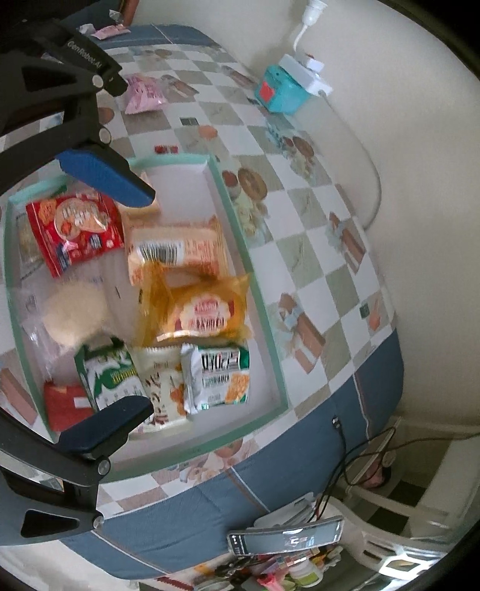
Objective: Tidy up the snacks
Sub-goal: 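Move the left tool to the pink Swiss roll bag while the right tool approaches the red candy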
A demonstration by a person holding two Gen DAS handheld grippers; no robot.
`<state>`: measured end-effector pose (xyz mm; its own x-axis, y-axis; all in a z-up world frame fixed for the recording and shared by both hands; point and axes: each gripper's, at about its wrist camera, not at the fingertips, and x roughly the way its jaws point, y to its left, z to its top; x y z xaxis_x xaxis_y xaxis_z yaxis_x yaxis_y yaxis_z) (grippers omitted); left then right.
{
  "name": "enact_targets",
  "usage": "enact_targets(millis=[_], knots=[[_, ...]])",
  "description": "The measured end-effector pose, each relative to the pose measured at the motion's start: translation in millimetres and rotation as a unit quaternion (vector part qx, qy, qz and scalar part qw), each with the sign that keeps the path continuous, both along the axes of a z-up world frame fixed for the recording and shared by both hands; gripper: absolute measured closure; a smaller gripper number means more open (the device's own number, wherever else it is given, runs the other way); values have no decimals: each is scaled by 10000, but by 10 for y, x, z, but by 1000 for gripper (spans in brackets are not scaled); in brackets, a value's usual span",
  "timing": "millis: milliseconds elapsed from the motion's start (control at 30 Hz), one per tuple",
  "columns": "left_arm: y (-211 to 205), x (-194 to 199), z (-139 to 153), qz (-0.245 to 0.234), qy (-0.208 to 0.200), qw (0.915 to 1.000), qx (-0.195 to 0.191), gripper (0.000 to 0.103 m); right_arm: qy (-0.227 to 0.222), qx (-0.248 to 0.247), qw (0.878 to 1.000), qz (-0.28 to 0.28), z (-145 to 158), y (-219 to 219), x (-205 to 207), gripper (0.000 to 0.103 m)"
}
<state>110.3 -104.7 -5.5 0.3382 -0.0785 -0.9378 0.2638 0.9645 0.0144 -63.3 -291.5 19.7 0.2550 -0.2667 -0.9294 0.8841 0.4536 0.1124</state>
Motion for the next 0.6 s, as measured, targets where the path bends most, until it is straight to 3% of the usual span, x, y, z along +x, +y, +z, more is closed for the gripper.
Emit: enact_targets(millis=[267, 600], knots=[[533, 267, 102, 437, 17, 9989, -138, 8, -83, -72, 9993, 347, 117, 317, 317, 0], [1216, 543, 59, 1062, 172, 9938, -293, 8, 78, -70, 9969, 774, 34, 740, 740, 0]])
